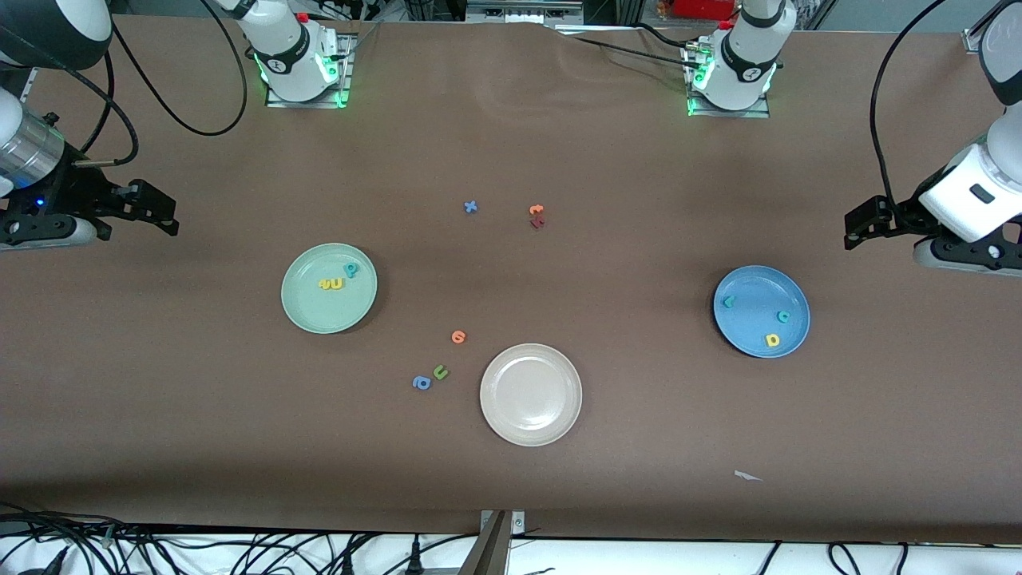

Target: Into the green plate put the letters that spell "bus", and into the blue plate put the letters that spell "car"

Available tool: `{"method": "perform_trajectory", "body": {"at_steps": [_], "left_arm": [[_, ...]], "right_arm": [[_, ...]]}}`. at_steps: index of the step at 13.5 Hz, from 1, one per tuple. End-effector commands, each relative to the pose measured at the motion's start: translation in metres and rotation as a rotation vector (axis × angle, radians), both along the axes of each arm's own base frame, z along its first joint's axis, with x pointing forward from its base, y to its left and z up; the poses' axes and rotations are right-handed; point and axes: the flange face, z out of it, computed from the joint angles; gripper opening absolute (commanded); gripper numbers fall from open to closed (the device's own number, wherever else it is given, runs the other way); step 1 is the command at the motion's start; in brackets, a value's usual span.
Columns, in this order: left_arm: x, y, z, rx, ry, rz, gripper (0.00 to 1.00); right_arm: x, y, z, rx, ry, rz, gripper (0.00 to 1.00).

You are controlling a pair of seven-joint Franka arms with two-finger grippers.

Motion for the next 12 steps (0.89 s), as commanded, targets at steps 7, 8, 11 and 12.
{"method": "perform_trajectory", "body": {"at_steps": [7, 8, 11, 12], "left_arm": [[-0.002, 0.001, -0.009, -0.048, 0.009, 0.017, 1.0], [-0.002, 0.001, -0.008, -0.048, 0.009, 0.016, 1.0], [0.0, 0.003, 0.002, -0.045, -0.014, 0.016, 1.0], [0.0, 0.002, 0.006, -0.047, -0.023, 0.016, 1.0]], "right_arm": [[0.003, 0.0, 0.004, -0.001, -0.006, 0.013, 1.0], [0.003, 0.0, 0.004, -0.001, -0.005, 0.013, 1.0], [0.003, 0.0, 0.004, -0.001, -0.006, 0.013, 1.0], [0.003, 0.0, 0.004, 0.001, -0.005, 0.013, 1.0]]}}
